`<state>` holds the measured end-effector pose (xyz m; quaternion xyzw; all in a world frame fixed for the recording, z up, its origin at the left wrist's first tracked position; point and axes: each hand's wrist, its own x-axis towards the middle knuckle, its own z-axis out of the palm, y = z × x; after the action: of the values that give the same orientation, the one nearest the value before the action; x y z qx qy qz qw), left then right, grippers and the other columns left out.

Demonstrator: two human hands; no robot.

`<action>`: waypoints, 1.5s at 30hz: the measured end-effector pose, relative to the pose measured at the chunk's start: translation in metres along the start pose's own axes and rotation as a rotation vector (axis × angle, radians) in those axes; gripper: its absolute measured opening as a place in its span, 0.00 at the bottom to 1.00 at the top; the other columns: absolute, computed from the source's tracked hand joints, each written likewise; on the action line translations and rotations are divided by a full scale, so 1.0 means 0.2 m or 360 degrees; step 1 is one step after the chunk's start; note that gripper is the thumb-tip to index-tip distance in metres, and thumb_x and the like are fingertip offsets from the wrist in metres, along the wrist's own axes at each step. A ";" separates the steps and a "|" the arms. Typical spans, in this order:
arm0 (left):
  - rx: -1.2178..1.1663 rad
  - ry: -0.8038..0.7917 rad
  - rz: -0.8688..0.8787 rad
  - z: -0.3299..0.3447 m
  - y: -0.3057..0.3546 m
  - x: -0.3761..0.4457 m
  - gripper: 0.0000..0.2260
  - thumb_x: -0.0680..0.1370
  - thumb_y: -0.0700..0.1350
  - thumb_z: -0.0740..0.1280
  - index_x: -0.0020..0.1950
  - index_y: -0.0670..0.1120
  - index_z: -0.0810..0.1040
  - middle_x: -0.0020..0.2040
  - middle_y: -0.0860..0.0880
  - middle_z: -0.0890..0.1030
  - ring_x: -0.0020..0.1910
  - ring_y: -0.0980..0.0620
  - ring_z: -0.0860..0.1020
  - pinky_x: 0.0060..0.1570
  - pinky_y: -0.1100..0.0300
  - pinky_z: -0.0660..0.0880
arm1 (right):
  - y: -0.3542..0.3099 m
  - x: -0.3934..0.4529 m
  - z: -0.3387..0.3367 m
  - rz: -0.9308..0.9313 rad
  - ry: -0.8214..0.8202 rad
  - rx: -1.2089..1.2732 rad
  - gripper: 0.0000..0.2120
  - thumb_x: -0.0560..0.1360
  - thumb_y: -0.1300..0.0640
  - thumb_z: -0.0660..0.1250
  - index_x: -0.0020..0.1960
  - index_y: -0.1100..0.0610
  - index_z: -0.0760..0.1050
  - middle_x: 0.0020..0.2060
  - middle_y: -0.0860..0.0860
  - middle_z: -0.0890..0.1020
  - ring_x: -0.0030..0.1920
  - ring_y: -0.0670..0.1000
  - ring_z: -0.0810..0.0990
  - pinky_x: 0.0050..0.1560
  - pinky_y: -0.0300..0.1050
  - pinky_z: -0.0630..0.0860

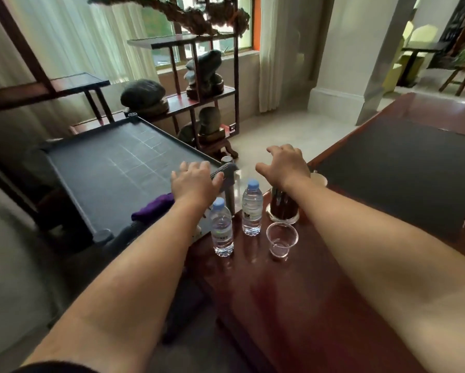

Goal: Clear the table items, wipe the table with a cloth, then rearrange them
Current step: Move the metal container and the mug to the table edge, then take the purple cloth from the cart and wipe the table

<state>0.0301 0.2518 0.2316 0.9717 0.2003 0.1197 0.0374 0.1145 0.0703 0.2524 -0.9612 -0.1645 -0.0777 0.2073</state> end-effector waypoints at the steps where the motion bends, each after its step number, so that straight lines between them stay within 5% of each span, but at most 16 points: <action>1: -0.0014 -0.0009 -0.0076 -0.01 -0.08 0.00 0.26 0.80 0.63 0.55 0.71 0.49 0.69 0.70 0.45 0.73 0.71 0.43 0.66 0.66 0.45 0.65 | -0.07 0.01 0.04 -0.0021 -0.0013 0.0022 0.29 0.75 0.41 0.63 0.71 0.55 0.69 0.65 0.59 0.73 0.64 0.60 0.69 0.59 0.54 0.70; 14: -0.0113 -0.0200 -0.0640 0.05 -0.82 -0.03 0.29 0.80 0.64 0.54 0.73 0.46 0.66 0.67 0.40 0.75 0.65 0.38 0.72 0.60 0.45 0.70 | -0.79 0.04 0.52 -0.0130 -0.0444 0.0320 0.28 0.73 0.44 0.63 0.70 0.55 0.71 0.64 0.60 0.75 0.60 0.61 0.75 0.56 0.51 0.72; 25: -0.0666 -0.0736 -0.0739 0.30 -0.91 0.04 0.37 0.79 0.68 0.46 0.64 0.40 0.77 0.63 0.37 0.77 0.62 0.39 0.75 0.56 0.51 0.68 | -0.93 -0.04 0.80 0.0298 -0.0600 0.0430 0.34 0.72 0.35 0.66 0.66 0.58 0.67 0.62 0.61 0.71 0.57 0.62 0.76 0.46 0.46 0.70; 30: -0.1140 -0.0566 -0.0753 0.36 -0.93 0.09 0.26 0.81 0.59 0.60 0.58 0.35 0.79 0.55 0.37 0.81 0.56 0.38 0.78 0.49 0.54 0.71 | -0.95 -0.05 0.83 0.0529 -0.0592 0.0781 0.35 0.68 0.42 0.74 0.66 0.59 0.65 0.61 0.59 0.74 0.57 0.60 0.76 0.54 0.49 0.74; 33: -0.1229 -0.0327 -0.0681 0.34 -0.91 0.10 0.16 0.79 0.51 0.66 0.61 0.41 0.78 0.56 0.42 0.81 0.57 0.41 0.78 0.54 0.54 0.74 | -0.97 -0.05 0.83 0.0629 -0.0591 0.1083 0.32 0.66 0.51 0.76 0.63 0.60 0.66 0.56 0.59 0.76 0.52 0.58 0.77 0.53 0.49 0.77; 45: -0.2057 0.0094 -0.0468 0.00 -0.70 0.11 0.10 0.76 0.36 0.65 0.54 0.49 0.74 0.49 0.49 0.78 0.53 0.46 0.79 0.48 0.56 0.78 | -0.95 -0.09 0.54 0.0603 -0.0452 0.1906 0.24 0.65 0.56 0.72 0.60 0.55 0.72 0.53 0.59 0.79 0.49 0.60 0.81 0.49 0.59 0.82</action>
<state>-0.0045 0.3891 0.2193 0.7125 0.2195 0.2360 0.6232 0.0404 0.2750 0.2217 -0.6924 -0.0324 0.1935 0.6944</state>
